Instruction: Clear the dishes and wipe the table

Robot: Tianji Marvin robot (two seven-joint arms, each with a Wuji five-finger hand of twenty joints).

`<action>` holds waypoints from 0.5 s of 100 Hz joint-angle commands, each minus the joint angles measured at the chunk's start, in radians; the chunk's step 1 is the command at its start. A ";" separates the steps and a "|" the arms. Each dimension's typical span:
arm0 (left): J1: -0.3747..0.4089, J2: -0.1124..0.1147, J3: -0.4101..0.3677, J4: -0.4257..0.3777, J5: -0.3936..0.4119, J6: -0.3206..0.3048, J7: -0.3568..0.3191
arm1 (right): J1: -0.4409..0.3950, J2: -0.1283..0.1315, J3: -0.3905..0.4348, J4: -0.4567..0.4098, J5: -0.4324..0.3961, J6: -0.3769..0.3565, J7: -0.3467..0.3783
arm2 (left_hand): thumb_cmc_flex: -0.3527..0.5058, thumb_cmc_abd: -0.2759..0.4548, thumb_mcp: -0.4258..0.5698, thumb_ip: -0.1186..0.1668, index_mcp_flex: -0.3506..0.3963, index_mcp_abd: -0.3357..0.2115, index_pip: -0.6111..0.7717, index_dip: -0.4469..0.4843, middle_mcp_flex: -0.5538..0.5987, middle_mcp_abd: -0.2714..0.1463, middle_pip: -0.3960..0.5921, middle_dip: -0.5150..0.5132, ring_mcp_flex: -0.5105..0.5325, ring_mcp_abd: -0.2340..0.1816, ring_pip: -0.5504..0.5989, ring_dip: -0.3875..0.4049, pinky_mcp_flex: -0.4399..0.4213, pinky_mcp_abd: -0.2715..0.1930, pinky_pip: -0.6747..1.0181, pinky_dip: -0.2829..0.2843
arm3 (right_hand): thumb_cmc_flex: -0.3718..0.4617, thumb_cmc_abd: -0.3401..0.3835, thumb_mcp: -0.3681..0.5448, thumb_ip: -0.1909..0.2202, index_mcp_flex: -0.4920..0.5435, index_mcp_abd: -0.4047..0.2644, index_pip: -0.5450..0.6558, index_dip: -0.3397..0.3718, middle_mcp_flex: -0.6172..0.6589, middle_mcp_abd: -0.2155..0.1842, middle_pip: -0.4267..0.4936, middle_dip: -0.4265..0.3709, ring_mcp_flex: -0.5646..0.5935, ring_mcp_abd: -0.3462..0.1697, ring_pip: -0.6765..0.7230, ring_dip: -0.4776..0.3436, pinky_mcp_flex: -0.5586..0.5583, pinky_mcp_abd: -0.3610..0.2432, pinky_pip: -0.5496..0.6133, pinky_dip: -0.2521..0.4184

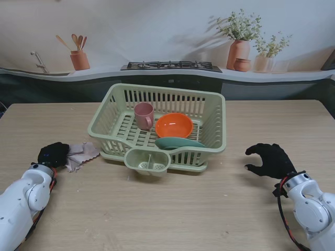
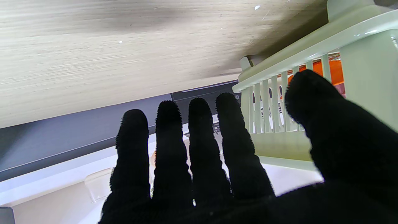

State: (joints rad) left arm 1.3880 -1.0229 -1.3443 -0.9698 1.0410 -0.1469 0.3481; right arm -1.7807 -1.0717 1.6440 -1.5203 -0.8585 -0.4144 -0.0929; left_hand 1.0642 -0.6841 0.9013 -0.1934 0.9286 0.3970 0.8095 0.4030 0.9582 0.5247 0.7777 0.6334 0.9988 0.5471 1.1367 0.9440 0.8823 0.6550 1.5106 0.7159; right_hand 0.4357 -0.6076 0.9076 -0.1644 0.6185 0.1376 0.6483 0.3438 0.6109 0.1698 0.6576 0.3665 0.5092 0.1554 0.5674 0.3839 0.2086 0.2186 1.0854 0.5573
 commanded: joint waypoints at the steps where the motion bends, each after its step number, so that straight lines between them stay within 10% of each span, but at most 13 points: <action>1: -0.030 -0.005 0.008 0.013 -0.004 -0.001 -0.002 | -0.002 0.001 -0.002 -0.004 -0.006 0.002 0.009 | 0.050 0.027 0.030 0.036 0.064 -0.093 0.015 -0.010 -0.005 0.038 -0.005 -0.007 -0.018 0.087 -0.002 -0.005 0.000 0.043 0.008 0.006 | -0.022 0.021 -0.003 0.032 0.017 -0.004 -0.007 0.002 -0.012 -0.001 -0.008 -0.006 -0.004 -0.004 -0.013 -0.003 -0.012 0.009 -0.015 -0.006; 16: -0.074 -0.006 0.036 0.065 -0.021 -0.017 0.037 | -0.006 0.001 -0.002 -0.007 -0.009 0.008 0.009 | 0.054 0.037 0.022 0.035 0.051 -0.096 -0.002 -0.030 -0.031 0.025 -0.028 -0.007 -0.068 0.077 -0.051 -0.040 -0.080 0.043 -0.065 -0.013 | -0.023 0.021 -0.003 0.032 0.018 -0.004 -0.007 0.002 -0.011 -0.001 -0.007 -0.006 -0.004 -0.005 -0.013 -0.003 -0.012 0.011 -0.016 -0.006; 50: 0.003 -0.009 -0.061 -0.028 -0.004 -0.058 0.017 | -0.010 0.000 0.001 -0.005 -0.009 0.002 0.005 | -0.061 0.027 0.036 0.030 -0.060 -0.117 -0.252 -0.068 -0.322 -0.068 -0.110 -0.124 -0.404 0.076 -0.307 -0.193 -0.569 0.043 -0.405 0.082 | -0.023 0.019 -0.005 0.032 0.017 -0.003 -0.008 0.002 -0.011 -0.001 -0.008 -0.006 -0.005 -0.004 -0.014 -0.003 -0.013 0.009 -0.017 -0.006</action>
State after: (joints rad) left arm 1.3818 -1.0340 -1.4040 -0.9889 1.0371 -0.1900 0.3810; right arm -1.7831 -1.0717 1.6445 -1.5211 -0.8645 -0.4078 -0.0958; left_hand 1.0221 -0.6587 0.8928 -0.1893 0.8989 0.2894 0.6048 0.3309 0.6897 0.4797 0.6478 0.5584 0.6477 0.5874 0.8560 0.7688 0.3786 0.6529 1.1578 0.7745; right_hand 0.4357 -0.6076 0.9076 -0.1644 0.6185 0.1376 0.6483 0.3438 0.6109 0.1698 0.6576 0.3665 0.5092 0.1554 0.5674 0.3839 0.2086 0.2186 1.0854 0.5573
